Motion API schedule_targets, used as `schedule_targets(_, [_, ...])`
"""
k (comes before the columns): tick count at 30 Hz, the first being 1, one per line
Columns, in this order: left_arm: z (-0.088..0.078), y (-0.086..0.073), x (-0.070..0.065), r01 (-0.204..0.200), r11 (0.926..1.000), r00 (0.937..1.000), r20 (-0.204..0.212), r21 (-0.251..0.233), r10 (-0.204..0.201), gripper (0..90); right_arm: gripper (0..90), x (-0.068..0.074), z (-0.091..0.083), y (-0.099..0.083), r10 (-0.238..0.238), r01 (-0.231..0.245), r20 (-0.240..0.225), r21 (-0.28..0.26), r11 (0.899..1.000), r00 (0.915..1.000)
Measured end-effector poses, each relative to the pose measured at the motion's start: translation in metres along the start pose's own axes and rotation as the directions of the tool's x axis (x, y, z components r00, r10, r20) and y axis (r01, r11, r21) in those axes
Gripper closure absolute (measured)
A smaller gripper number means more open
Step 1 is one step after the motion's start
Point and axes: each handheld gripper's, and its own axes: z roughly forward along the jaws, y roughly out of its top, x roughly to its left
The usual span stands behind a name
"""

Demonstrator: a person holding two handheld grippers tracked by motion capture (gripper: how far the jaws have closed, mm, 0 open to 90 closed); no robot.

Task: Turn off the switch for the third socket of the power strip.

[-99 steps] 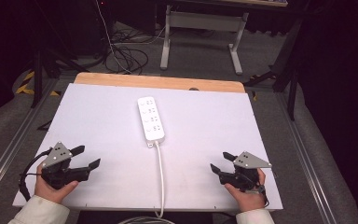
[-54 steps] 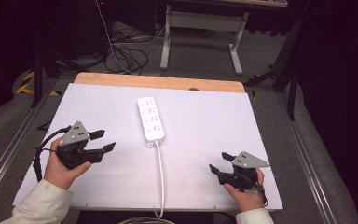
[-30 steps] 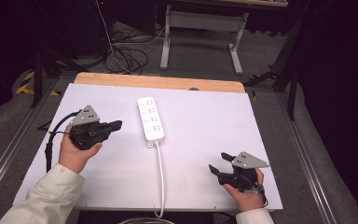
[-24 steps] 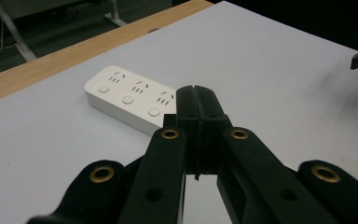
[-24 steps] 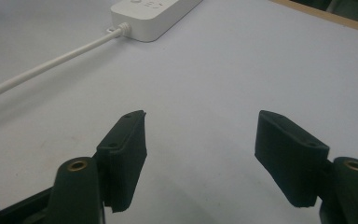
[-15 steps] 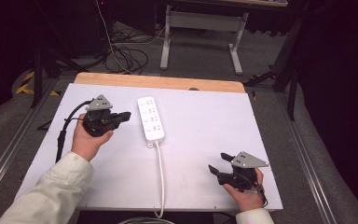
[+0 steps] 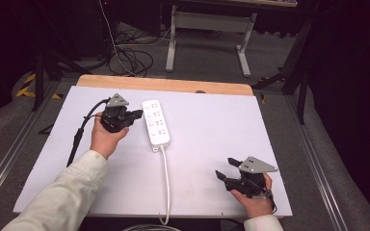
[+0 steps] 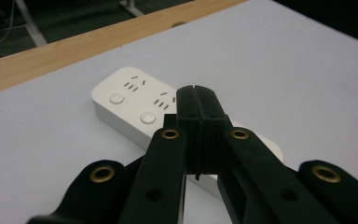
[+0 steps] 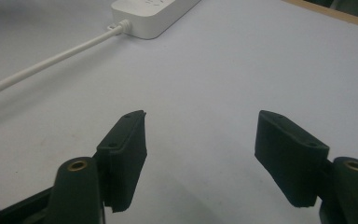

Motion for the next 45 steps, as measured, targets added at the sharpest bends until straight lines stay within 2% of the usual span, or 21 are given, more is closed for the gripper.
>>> schedule_targets(3, [0.004,-0.001,0.005,0.018,0.9998,0.9998,0.000,-0.007,-0.018,89.8,34.2,0.000,0.000,0.000,0.000,0.000,-0.001,0.000,1.000,1.0000])
schedule_targets(6, [0.012,-0.003,0.009,0.059,0.9982,0.9982,0.010,-0.011,-0.058,89.9,34.2,0.000,0.000,0.000,-0.001,0.001,-0.005,-0.002,1.000,1.0000])
schedule_targets(9, [0.020,-0.006,0.013,0.061,0.9981,0.9981,0.014,-0.010,-0.061,89.8,34.2,0.000,0.000,0.000,-0.002,0.002,-0.007,-0.002,1.000,1.0000])
schedule_targets(12, [0.026,-0.010,0.016,0.082,0.9954,0.9955,0.052,-0.050,-0.079,89.8,34.2,0.000,0.000,0.000,-0.002,0.002,-0.010,-0.004,1.000,0.9999])
schedule_targets(13, [0.029,-0.010,0.017,0.080,0.9942,0.9958,0.049,-0.071,-0.077,89.8,34.2,0.000,0.000,0.000,-0.003,0.003,-0.011,-0.004,1.000,0.9999])
schedule_targets(16, [0.034,-0.011,0.018,0.091,0.9927,0.9954,0.039,-0.080,-0.088,89.8,34.2,0.000,0.000,0.000,-0.003,0.002,-0.017,-0.011,1.000,0.9998])
schedule_targets(20, [0.039,-0.014,0.021,0.078,0.9937,0.9969,0.019,-0.080,-0.077,89.8,34.2,0.000,-0.001,0.000,-0.004,0.004,-0.020,-0.012,1.000,0.9998])
schedule_targets(22, [0.043,-0.016,0.023,0.107,0.9895,0.9941,0.029,-0.097,-0.105,89.8,34.2,0.000,-0.001,0.000,-0.006,0.006,-0.024,-0.012,1.000,0.9997])
schedule_targets(26, [0.048,-0.017,0.022,0.113,0.9884,0.9936,0.020,-0.102,-0.111,89.8,34.2,0.000,-0.001,0.000,-0.006,0.006,-0.029,-0.014,1.000,0.9996])
schedule_targets(33, [0.058,-0.022,0.019,0.087,0.9926,0.9961,-0.010,-0.085,-0.088,89.9,34.2,0.000,-0.001,-0.001,-0.008,0.008,-0.033,-0.016,1.000,0.9994])
schedule_targets(35, [0.061,-0.023,0.017,0.056,0.9948,0.9978,-0.031,-0.086,-0.059,89.9,34.2,0.001,-0.002,-0.001,-0.007,0.007,-0.035,-0.020,1.000,0.9994])
schedule_targets(38, [0.066,-0.024,0.015,0.044,0.9956,0.9978,-0.045,-0.083,-0.048,89.9,34.1,0.001,-0.003,-0.001,-0.008,0.007,-0.040,-0.026,1.000,0.9992])
schedule_targets(41, [0.070,-0.027,0.014,0.027,0.9983,0.9966,-0.076,-0.052,-0.031,89.9,34.2,0.001,-0.004,-0.001,-0.009,0.008,-0.040,-0.029,1.000,0.9991])
schedule_targets(43, [0.072,-0.029,0.013,-0.007,0.9995,0.9939,-0.111,-0.032,0.003,89.9,34.1,0.001,-0.004,-0.001,-0.008,0.007,-0.041,-0.029,1.000,0.9991])
schedule_targets(45, [0.073,-0.029,0.013,-0.022,0.9991,0.9920,-0.125,-0.036,0.017,89.9,34.2,0.002,-0.004,-0.001,-0.008,0.006,-0.044,-0.030,1.000,0.9990])
